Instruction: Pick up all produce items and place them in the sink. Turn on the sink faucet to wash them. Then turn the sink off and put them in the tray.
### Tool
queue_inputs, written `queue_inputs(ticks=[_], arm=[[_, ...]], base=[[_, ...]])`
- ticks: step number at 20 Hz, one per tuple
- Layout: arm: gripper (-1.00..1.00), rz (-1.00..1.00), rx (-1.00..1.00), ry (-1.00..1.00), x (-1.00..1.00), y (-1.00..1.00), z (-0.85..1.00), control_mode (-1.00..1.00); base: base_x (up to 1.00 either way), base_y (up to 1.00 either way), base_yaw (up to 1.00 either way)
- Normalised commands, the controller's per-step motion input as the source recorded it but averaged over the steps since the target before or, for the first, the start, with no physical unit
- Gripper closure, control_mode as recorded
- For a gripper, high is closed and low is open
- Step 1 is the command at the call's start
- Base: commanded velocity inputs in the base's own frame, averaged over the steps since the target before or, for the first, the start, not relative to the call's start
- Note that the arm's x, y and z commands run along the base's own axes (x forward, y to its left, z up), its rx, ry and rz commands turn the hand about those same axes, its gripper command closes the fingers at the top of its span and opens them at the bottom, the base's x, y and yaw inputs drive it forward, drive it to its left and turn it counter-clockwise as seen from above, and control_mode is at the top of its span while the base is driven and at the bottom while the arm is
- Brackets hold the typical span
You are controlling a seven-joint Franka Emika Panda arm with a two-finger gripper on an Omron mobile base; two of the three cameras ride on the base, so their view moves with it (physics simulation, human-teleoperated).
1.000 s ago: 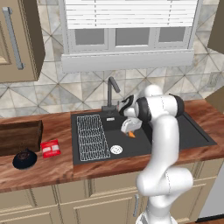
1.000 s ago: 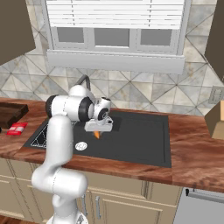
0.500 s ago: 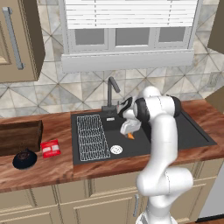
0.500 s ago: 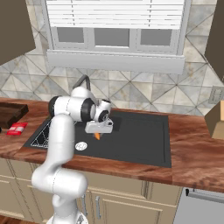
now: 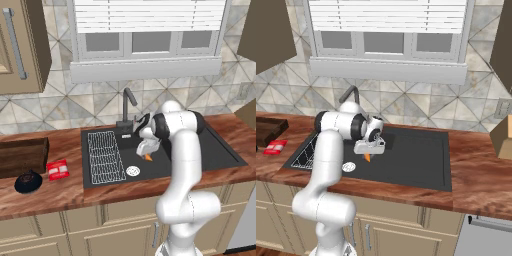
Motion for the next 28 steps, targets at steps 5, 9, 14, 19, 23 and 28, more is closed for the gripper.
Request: queue_inputs(ticks=[5,9,14,19,23,28], arm=[[1.00,0.00,0.00,0.00,0.02,0.06,-0.17,-1.00],[1.00,0.00,0.00,0.01,0.00,0.08,-0.18,-1.00],[1.00,0.00,0.00,0.02,0.00,0.10,-0.20,-1.00],[-1.00,0.00,0.00,0.03,0.00,0.04,-0.04,-1.00],[-1.00,0.00,0.00,-0.03,-0.02,0.00,0.03,-1.00],[-1.00,0.00,0.00,-0.08,-0.10,0.04,0.25,-1.00]], base=[[0.00,0.00,0.00],[0.00,0.00,0.00],[0.00,0.00,0.00],[0.00,0.00,0.00],[0.00,0.00,0.00],[0.00,0.00,0.00]])
